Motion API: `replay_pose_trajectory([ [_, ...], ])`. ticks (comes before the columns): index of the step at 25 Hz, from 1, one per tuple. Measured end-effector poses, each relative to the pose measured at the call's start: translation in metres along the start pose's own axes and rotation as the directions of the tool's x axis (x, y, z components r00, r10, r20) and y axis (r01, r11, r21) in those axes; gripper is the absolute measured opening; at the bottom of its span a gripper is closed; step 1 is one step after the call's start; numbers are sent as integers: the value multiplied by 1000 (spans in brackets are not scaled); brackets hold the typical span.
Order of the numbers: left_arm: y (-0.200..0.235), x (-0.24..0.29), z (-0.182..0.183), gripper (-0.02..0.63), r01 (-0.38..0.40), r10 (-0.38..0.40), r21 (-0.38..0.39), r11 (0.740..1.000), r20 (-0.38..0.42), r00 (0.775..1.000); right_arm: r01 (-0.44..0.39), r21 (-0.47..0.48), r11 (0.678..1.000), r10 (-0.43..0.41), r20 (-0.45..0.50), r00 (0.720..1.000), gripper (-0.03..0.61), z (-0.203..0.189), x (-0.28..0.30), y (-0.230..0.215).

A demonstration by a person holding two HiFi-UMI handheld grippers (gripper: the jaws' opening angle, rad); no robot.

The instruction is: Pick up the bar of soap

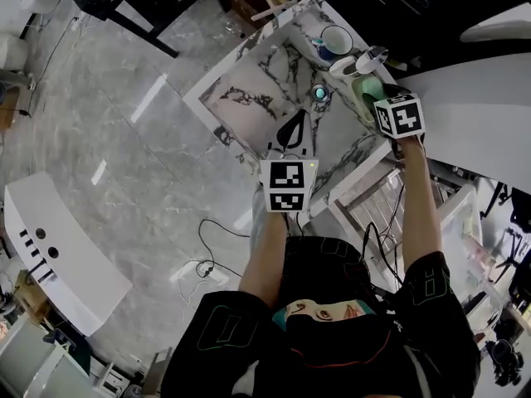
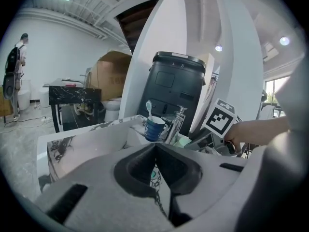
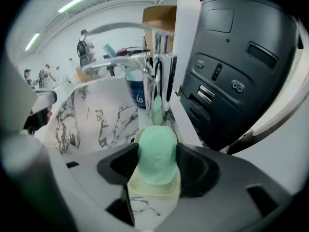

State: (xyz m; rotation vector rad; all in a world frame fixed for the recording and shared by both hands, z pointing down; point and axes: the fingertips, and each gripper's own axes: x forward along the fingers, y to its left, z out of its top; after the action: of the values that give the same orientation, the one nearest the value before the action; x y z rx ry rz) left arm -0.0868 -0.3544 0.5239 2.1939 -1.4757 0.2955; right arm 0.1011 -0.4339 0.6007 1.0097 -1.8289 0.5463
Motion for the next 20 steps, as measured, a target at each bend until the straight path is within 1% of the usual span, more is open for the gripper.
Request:
replay_pose_trajectory([
  [3, -5, -4, 4, 8, -7, 7, 1, 1000, 21, 1000, -24, 61, 998, 19, 88, 996, 253, 8, -17, 2],
  [5, -6, -8, 5, 9, -19, 19, -4, 1000, 32, 999, -38, 91, 995, 26, 131, 991, 253, 10, -28, 6],
  [10, -7, -14, 12, 8, -62, 63, -21, 998, 71, 995, -49, 130, 990, 19, 222, 975, 253, 11, -55, 12],
  [17, -26, -30, 24, 9, -89, 91, -21, 996, 129, 987, -104, 144, 984, 45, 364, 930, 253, 12, -98, 19],
  [20, -37, -37, 31, 9, -100, 102, -21, 995, 159, 982, -117, 144, 983, 45, 427, 903, 253, 16, -123, 21],
])
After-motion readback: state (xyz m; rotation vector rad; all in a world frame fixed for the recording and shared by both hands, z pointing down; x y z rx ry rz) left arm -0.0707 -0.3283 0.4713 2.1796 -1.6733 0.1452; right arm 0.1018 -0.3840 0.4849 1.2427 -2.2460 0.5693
